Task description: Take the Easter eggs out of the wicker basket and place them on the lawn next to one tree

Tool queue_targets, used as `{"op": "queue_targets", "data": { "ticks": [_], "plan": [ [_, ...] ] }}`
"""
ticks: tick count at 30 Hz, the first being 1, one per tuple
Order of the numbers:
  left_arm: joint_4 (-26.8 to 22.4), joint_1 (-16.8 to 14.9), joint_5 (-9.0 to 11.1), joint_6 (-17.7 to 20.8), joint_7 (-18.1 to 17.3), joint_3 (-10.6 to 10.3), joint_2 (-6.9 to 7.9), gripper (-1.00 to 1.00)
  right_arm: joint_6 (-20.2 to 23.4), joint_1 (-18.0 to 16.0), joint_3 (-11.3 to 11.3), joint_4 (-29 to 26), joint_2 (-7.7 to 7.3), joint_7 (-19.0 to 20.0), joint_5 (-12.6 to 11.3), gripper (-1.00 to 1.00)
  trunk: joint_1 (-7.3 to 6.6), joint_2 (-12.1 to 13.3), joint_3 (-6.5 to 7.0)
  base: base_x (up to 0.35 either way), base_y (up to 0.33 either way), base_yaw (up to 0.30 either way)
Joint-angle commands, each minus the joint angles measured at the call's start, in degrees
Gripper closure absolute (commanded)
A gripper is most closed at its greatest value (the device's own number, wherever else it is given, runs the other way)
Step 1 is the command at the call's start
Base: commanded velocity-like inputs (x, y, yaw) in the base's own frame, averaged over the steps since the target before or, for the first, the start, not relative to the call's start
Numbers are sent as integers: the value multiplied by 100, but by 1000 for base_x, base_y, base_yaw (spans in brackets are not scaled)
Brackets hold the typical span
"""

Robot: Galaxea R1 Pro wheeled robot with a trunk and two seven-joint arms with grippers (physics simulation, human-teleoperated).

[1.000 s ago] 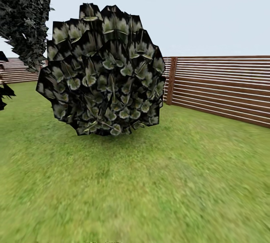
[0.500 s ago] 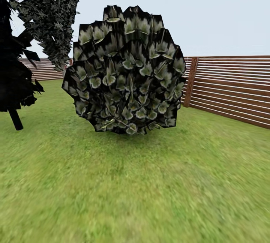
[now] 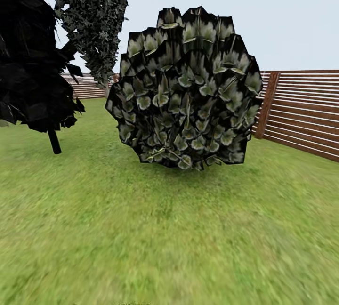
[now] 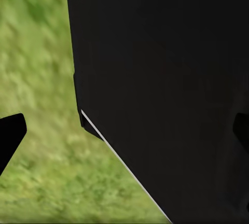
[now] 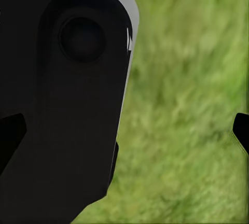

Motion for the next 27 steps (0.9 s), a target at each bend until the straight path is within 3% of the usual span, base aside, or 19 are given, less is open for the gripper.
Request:
{"op": "queue_targets", "data": {
  "ticks": [1, 27],
  "plan": [
    [-10, 3, -1, 1, -2, -1, 0, -100, -2, 4, 11, -9, 0, -19, 44, -100, 0, -2, -3, 0, 0, 300],
    [-9, 3, -9, -4, -8, -10, 0, -100, -2, 4, 11, -9, 12, -19, 45, -100, 0, -2, -3, 0, 0, 300]
  ]
}}
